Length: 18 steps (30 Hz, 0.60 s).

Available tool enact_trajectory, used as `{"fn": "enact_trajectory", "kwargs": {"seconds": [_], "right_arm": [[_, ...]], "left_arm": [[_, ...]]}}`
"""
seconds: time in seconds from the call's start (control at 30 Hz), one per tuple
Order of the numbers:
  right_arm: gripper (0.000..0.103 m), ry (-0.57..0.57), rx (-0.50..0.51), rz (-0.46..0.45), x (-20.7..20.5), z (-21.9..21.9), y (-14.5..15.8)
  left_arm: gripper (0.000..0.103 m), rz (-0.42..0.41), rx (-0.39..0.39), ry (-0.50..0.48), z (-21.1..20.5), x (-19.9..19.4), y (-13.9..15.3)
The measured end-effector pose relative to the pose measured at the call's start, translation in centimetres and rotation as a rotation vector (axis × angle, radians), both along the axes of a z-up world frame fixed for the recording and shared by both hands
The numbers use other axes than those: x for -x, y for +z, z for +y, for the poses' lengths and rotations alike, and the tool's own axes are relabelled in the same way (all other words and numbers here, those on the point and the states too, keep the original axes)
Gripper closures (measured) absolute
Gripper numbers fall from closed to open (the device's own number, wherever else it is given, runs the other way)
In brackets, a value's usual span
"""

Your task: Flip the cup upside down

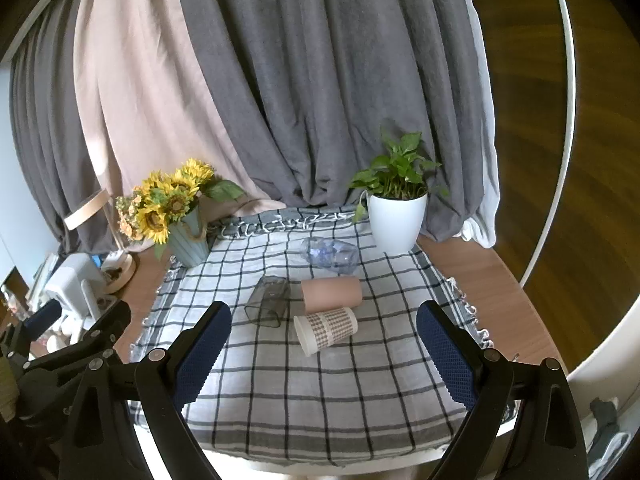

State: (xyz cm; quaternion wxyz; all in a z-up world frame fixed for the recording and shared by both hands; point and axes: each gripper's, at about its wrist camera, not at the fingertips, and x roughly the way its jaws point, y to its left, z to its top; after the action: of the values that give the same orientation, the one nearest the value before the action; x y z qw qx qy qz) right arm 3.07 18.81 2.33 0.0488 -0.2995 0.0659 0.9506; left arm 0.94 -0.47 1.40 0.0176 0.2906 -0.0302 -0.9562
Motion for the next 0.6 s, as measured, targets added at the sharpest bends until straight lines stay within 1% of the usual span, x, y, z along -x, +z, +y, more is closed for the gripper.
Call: {"fn": "enact_trajectory", "kwargs": {"seconds": [0.27,0.6], "right_arm": [[0.009,-0.006,0.004,0.003,0.02,0.16,-0.13],[0.009,-0.013,0.005,0.0,0.08,0.27,0.03]], "left_arm": [[0.001,-0.005,-0.017,0.001,-0.01,0.27,0.04],[0.001,-0.009,-0.018,0.0,0.1,0.6,-0.01]]}}
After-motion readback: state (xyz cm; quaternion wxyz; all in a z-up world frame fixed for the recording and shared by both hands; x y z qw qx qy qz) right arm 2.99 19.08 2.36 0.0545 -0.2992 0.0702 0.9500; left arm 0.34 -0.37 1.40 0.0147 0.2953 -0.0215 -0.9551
